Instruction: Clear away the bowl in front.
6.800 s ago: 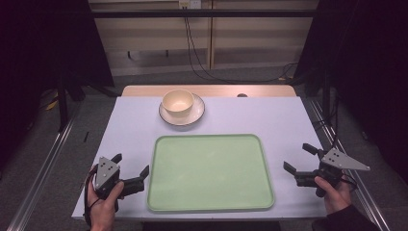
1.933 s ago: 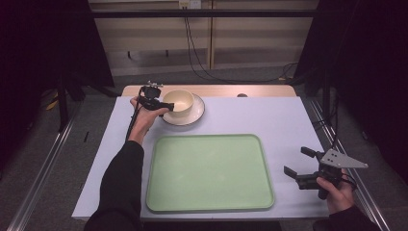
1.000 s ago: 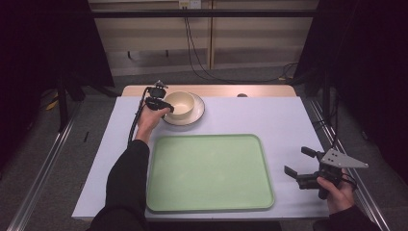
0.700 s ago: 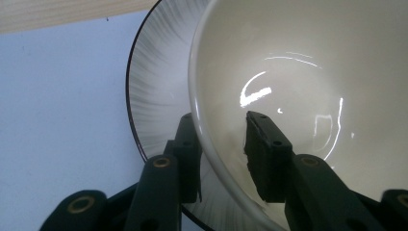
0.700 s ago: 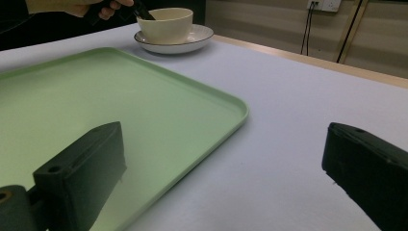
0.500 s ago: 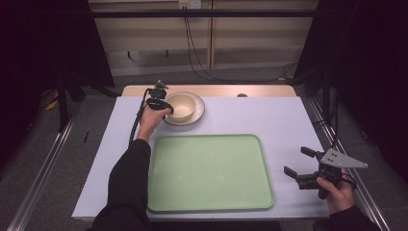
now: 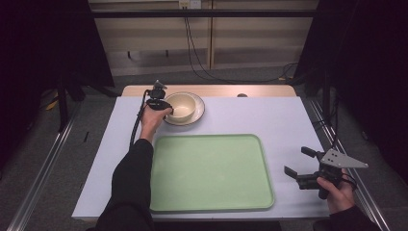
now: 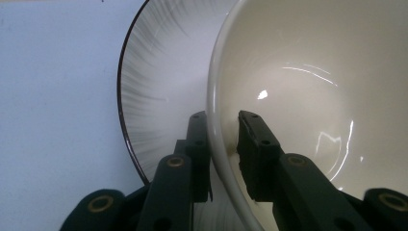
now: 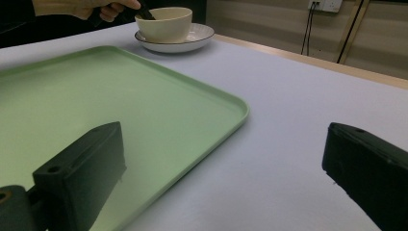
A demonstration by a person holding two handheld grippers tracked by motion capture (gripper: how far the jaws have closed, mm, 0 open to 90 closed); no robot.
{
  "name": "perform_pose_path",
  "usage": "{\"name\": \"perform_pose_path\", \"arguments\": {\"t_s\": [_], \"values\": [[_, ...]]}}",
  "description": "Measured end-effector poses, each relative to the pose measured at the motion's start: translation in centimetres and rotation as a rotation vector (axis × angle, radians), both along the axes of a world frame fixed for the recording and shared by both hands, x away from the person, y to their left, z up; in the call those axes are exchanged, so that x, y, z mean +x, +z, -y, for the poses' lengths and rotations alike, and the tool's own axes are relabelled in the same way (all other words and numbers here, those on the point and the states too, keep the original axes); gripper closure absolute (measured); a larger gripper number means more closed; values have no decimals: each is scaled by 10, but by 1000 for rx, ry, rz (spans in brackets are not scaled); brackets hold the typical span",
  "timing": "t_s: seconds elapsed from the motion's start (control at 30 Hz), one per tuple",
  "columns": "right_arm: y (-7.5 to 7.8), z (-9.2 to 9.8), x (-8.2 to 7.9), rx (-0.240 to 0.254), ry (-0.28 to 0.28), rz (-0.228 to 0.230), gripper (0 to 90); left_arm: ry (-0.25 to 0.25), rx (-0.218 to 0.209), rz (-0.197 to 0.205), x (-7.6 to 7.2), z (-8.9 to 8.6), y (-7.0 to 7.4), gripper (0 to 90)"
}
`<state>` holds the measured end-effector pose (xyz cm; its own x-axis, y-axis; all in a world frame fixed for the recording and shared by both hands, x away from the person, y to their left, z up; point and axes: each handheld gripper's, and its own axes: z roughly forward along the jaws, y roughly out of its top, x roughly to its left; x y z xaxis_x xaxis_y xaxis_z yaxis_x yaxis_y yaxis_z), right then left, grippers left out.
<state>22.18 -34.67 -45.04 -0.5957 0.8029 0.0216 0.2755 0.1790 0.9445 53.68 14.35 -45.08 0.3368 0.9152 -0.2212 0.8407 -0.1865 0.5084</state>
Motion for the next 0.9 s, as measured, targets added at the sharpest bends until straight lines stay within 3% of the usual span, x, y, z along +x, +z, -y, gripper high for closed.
{"name": "perform_pose_path", "arguments": {"t_s": [0.23, 0.33, 0.9], "values": [[0, -1, 0, -8, 2, -4, 9, 44, -37, -4, 1, -2, 0, 806], [0, -1, 0, -4, -1, 6, 9, 57, -72, -7, 0, -3, 2, 833], [-1, -1, 0, 2, -10, 10, 8, 61, -108, -10, -3, -3, 6, 836]]}}
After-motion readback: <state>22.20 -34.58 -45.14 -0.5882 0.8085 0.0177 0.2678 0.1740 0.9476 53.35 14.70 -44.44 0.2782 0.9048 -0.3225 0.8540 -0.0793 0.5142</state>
